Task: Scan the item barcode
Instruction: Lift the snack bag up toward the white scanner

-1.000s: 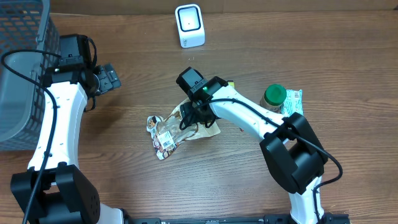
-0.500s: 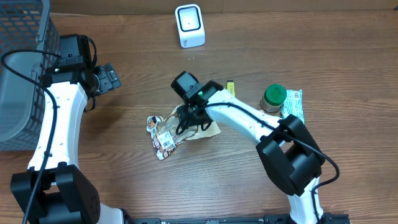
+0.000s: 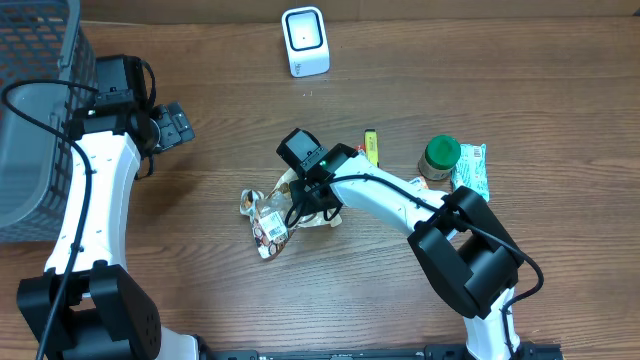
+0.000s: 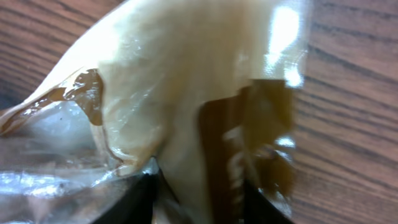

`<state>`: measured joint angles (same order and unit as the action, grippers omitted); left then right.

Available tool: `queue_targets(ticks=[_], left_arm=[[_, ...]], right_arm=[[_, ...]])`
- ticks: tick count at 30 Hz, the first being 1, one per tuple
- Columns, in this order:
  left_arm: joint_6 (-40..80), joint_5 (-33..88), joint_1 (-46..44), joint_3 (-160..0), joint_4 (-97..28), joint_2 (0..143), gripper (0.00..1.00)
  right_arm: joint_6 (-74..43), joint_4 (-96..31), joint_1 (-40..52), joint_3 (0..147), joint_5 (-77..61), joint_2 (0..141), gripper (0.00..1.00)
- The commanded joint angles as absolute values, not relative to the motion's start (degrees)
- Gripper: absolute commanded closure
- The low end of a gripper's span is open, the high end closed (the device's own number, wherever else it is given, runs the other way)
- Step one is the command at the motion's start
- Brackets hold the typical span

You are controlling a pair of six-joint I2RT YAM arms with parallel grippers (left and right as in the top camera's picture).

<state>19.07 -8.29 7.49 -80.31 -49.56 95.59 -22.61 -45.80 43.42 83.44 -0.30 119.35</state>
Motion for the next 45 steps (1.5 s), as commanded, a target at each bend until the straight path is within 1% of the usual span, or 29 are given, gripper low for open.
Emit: queue_targets(ticks=[1,2,4,5,15,19,24,27,31,33,35,39,40,45], left_arm=[[17.98,-7.88,7.09,-81.12,-49.47,94.80,0.00],[17.98,-7.86,7.09,-81.12,-49.47,94.80,0.00],[17.98,-7.86,7.09,-81.12,-49.47,94.80,0.00],[17.98,-7.86,7.09,-81.12,-49.47,94.80,0.00],[17.98,-7.86,7.09,-81.12,-49.47,94.80,0.00],[17.98,-7.86,7.09,-81.12,-49.47,94.80,0.00],[17.98,-7.86,7.09,-81.12,-49.47,94.80,0.00],[17.98,-7.86,7.09,-81.12,-49.47,94.80,0.00],[17.98,-7.88,7.09,-81.12,-49.47,94.80,0.00],[17.98,-7.88,7.09,-81.12,-49.47,94.80,0.00],[17.98,-7.86,7.09,-81.12,-49.47,94.80,0.00],[17.98,-7.86,7.09,-81.12,-49.47,94.80,0.00],[17.98,-7.86,7.09,-81.12,-49.47,94.80,0.00],[17.98,-7.86,7.09,-81.12,-49.47,94.80,0.00]], right_arm=[[-22.72,-49.08,42.52,84.88,-0.27,120.29,0.73],[-22.72,-50.28,42.09,86.39,-0.27,119.79,0.82],[-22.72,-52.45,40.88,89.34,-0.30,118.15,0.95],[-22.72,-53.06,40.21,90.54,-0.38,117.10,0.96],[-22.72,-53.04,34.44,92.01,-14.98,107.57,0.96],[-22.72,-53.17,31.94,91.98,-20.99,107.37,0.96],[-22.48,-50.37,29.23,92.51,-22.90,107.35,0.96],[-22.50,-48.53,27.44,95.92,-25.89,107.35,0.96],[-19.20,-48.01,25.93,105.75,-25.36,107.35,0.96],[-18.09,-44.95,25.96,110.02,-21.39,107.35,0.96],[-17.45,-40.27,26.28,112.20,-13.58,107.35,0.96],[-17.34,-30.50,26.76,111.87,2.00,107.50,0.96],[-15.81,-27.59,26.76,111.35,5.21,107.68,0.96],[-8.16,-15.70,26.76,111.20,13.85,111.39,0.96]])
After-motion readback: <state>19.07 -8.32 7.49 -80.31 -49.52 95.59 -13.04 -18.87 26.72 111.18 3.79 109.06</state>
